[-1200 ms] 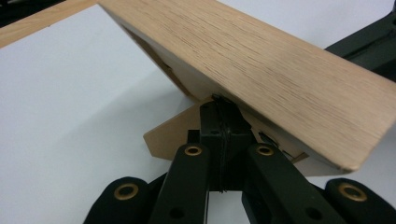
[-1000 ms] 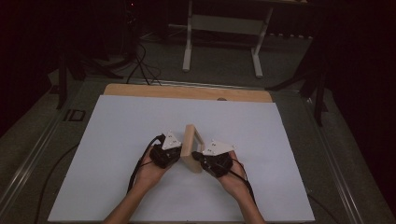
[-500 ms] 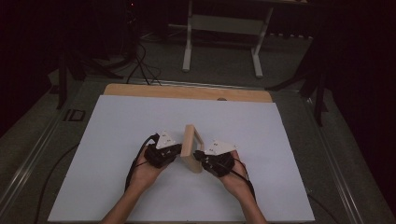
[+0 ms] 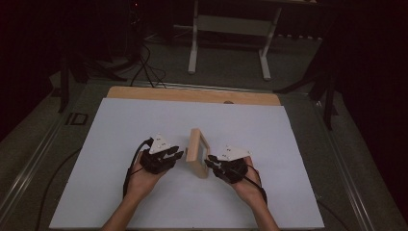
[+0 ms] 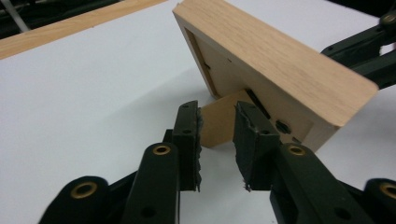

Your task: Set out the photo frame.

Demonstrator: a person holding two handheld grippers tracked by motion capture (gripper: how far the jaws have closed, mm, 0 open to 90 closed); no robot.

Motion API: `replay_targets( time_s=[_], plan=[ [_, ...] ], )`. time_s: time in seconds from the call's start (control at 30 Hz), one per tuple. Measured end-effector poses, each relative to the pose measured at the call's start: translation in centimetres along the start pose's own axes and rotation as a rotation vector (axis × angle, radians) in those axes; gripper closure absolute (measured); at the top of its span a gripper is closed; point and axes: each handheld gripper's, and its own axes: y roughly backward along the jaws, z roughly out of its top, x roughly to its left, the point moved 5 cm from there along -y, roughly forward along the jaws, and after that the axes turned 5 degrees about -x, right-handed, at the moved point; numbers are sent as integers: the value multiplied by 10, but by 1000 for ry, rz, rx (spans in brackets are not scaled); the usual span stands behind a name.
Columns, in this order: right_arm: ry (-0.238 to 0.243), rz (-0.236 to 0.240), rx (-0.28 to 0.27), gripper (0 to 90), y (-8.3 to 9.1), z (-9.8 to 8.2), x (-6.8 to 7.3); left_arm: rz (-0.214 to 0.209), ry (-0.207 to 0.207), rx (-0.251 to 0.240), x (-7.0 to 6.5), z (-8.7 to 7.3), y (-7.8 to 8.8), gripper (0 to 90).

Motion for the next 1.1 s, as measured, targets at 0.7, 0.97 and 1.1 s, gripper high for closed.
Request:
replay_targets(
  time_s=[0.7, 0.97, 1.1],
  plan=[
    [-22, -12, -15, 676, 4, -2, -4, -42, 67, -59, -7, 12, 22, 532],
    [-28, -16, -18, 671, 6, -2, -6, -39, 72, -94, -11, 20, 31, 474],
    [-29, -17, -15, 669, 6, -3, -6, -42, 67, -92, -15, 21, 30, 460]
  ],
)
